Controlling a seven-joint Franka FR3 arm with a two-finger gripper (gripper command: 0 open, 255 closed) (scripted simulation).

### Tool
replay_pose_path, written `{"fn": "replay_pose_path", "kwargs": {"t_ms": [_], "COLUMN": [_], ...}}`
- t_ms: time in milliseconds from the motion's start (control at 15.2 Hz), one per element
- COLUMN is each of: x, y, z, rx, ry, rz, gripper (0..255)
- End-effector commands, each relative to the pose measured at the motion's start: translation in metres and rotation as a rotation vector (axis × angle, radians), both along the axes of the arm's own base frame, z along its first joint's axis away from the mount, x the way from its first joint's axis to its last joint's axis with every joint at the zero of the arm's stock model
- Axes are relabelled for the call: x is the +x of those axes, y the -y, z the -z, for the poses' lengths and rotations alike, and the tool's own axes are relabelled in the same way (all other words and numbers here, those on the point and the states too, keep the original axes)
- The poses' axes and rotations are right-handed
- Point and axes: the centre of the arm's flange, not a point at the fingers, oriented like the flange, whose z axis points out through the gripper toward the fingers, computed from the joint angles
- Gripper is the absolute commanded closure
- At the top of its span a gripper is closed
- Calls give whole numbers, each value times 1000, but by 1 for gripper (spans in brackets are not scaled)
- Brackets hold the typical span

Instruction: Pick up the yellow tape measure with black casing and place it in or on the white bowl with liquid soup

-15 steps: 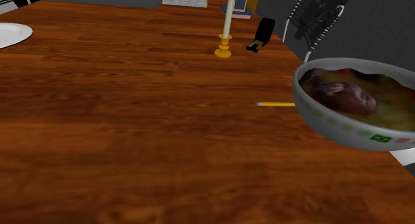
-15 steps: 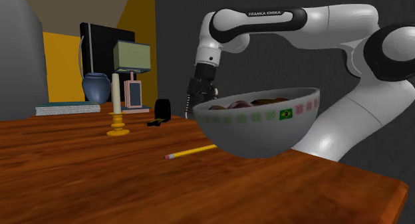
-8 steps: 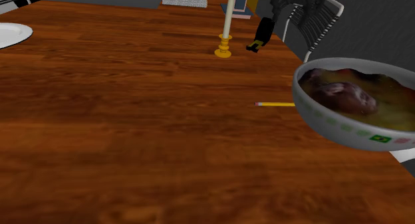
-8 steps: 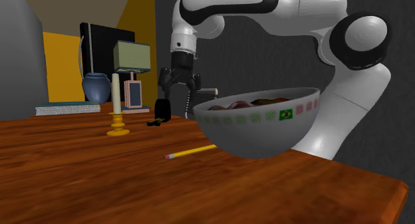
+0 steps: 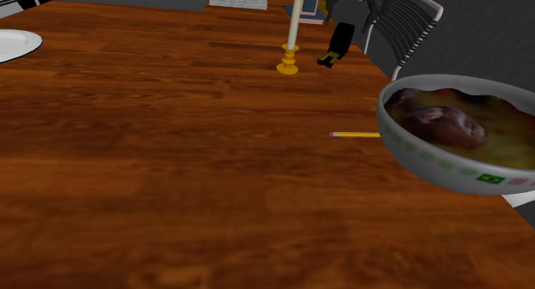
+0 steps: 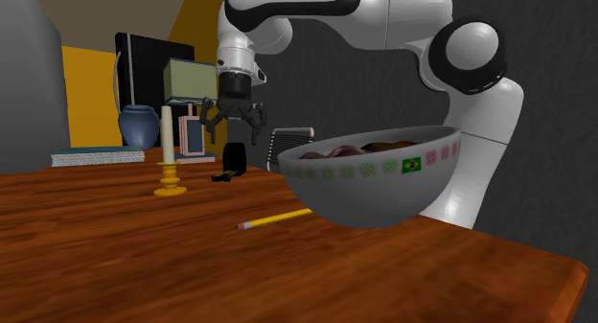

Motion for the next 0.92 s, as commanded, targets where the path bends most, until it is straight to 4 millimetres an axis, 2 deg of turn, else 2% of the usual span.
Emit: {"fn": "replay_pose_path", "kwargs": {"t_ms": [0, 198, 660, 726, 858], "x": [1, 1, 1, 1, 1], "y": [-3, -5, -5, -5, -5], "z": [11, 24, 24, 24, 24], "rx": [0, 0, 0, 0, 0], "ry": [-1, -1, -1, -1, -1], "rz": [5, 5, 5, 5, 5], "gripper": [0, 0, 0, 255, 255]}}
